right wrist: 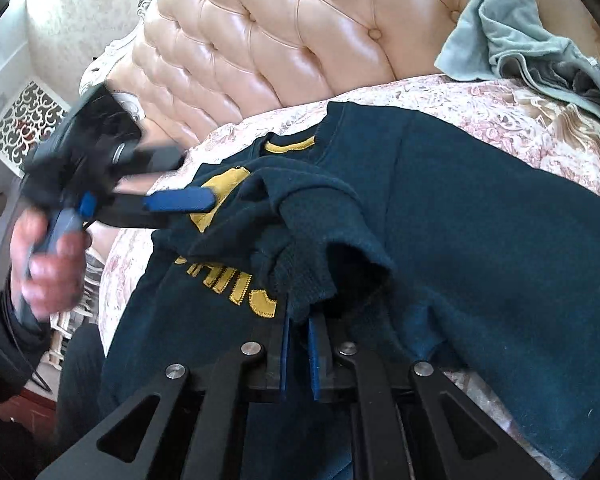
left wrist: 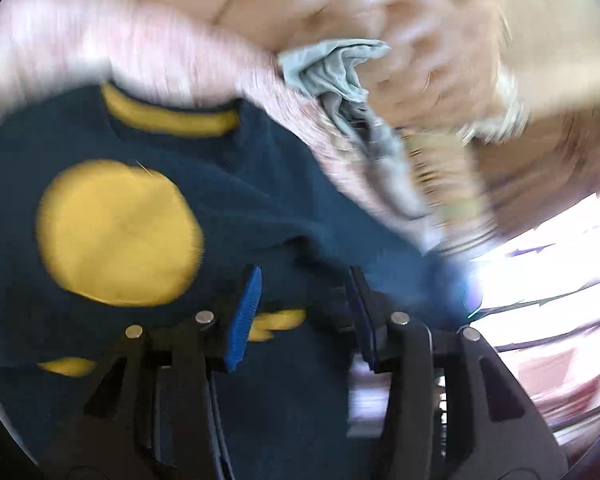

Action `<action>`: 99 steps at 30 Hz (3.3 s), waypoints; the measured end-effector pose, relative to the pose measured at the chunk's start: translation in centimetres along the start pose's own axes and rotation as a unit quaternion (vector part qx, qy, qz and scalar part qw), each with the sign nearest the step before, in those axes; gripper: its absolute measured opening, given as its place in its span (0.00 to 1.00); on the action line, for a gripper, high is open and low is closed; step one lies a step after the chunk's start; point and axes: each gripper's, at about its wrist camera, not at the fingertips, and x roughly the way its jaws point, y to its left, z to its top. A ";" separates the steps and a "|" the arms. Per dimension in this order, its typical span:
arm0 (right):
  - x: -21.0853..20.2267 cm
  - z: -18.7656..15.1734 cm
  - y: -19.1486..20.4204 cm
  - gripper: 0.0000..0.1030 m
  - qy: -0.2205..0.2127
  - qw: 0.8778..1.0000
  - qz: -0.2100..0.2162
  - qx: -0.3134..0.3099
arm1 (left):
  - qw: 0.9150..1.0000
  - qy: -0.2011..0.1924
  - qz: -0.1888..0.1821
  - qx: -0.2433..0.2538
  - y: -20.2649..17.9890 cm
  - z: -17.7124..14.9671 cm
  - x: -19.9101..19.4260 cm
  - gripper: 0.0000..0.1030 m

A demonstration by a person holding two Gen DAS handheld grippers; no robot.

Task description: Fold clothes

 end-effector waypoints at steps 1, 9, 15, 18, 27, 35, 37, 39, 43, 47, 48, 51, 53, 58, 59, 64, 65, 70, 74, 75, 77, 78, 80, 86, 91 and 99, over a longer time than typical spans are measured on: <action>-0.1 0.0 -0.2 0.07 -0.001 1.000 0.007 0.008 | 0.994 -0.014 0.055 0.088 -1.8 -1.2 0.0 0.46; -0.7 0.2 -1.7 0.07 -0.017 0.995 0.065 0.068 | 0.795 -0.059 0.254 0.548 -10.1 -10.6 5.5 0.46; -1.2 0.1 -2.0 0.08 -0.021 0.993 0.088 0.080 | 0.708 -0.038 0.314 0.631 -9.8 -10.8 9.4 0.36; -1.3 0.2 -2.4 0.08 -0.024 0.991 0.096 0.092 | 0.656 -0.040 0.339 0.673 -9.7 -12.4 10.9 0.12; -1.9 0.4 -4.8 0.37 -0.058 0.966 0.163 0.190 | 0.584 -0.078 0.391 0.707 -10.1 -15.1 11.4 0.06; -1.3 1.5 -4.4 0.60 -0.071 0.964 0.165 0.198 | 0.559 -0.078 0.390 0.727 -10.8 -16.2 11.3 0.06; -1.7 1.5 -4.9 0.46 -0.085 0.962 0.163 0.204 | 0.555 -0.080 0.389 0.731 -11.2 -16.5 11.4 0.05; -2.2 1.7 -5.3 0.03 -0.097 0.967 0.130 0.196 | 0.547 -0.081 0.387 0.738 -11.7 -16.9 11.5 0.04; -4.4 2.3 -4.0 0.03 -0.143 0.972 0.100 0.155 | 0.561 -0.075 0.380 0.731 -12.9 -17.3 12.2 0.02; -3.8 2.0 -4.4 0.03 -0.111 0.982 0.019 0.151 | 0.647 -0.103 0.367 0.661 -14.4 -15.2 10.0 0.03; -3.5 1.8 -4.7 0.03 -0.105 0.981 0.013 0.160 | 0.676 -0.113 0.365 0.631 -14.8 -14.1 9.0 0.04; -3.3 2.0 -4.8 0.03 -0.100 0.981 -0.010 0.164 | 0.690 -0.133 0.375 0.604 -15.0 -12.1 8.2 0.08; -3.0 2.1 -4.8 0.03 -0.098 0.982 -0.025 0.160 | 0.644 -0.137 0.397 0.640 -14.8 -12.2 9.6 0.13; -2.9 2.0 -5.5 0.03 -0.114 0.975 0.041 0.184 | 0.608 -0.105 0.403 0.676 -13.5 -12.5 12.2 0.40; -2.7 2.0 -5.5 0.03 -0.112 0.975 0.041 0.185 | 0.608 -0.108 0.402 0.676 -13.6 -12.3 12.1 0.40; -3.0 2.2 -5.3 0.03 -0.121 0.969 0.077 0.201 | 0.642 -0.087 0.382 0.659 -11.9 -11.4 11.4 0.40; -3.1 2.2 -5.1 0.03 -0.122 0.969 0.080 0.199 | 0.647 -0.080 0.377 0.658 -11.5 -11.3 11.6 0.40; -3.6 2.4 -4.1 0.03 -0.123 0.969 0.099 0.189 | 0.671 -0.039 0.379 0.637 -11.1 -8.9 12.8 0.40; -3.9 2.5 -3.6 0.03 -0.127 0.969 0.106 0.185 | 0.657 -0.016 0.396 0.641 -10.9 -8.8 14.0 0.10; -3.9 2.4 -3.7 0.03 -0.131 0.968 0.104 0.187 | 0.638 -0.023 0.398 0.659 -11.1 -9.8 13.8 0.10; -4.0 2.2 -4.2 0.03 -0.134 0.966 0.091 0.201 | 0.607 -0.046 0.403 0.683 -11.6 -11.8 12.8 0.09; -3.7 2.0 -4.5 0.03 -0.126 0.967 0.078 0.207 | 0.594 -0.042 0.409 0.692 -11.5 -12.4 12.7 0.08; -2.5 1.6 -5.0 0.02 -0.103 0.969 0.053 0.219 | 0.585 -0.023 0.408 0.701 -11.0 -13.1 13.2 0.08; -1.1 1.6 -3.5 0.02 -0.079 0.979 -0.035 0.186 | 0.548 -0.006 0.417 0.725 -10.8 -13.6 14.1 0.06; -1.8 1.3 -1.5 0.02 -0.073 0.981 -0.111 0.144 | 0.537 -0.011 0.415 0.734 -10.8 -13.5 13.5 0.07; -1.7 0.5 -0.6 0.02 -0.057 0.981 -0.142 0.119 | 0.528 -0.016 0.401 0.748 -10.1 -13.9 13.2 0.05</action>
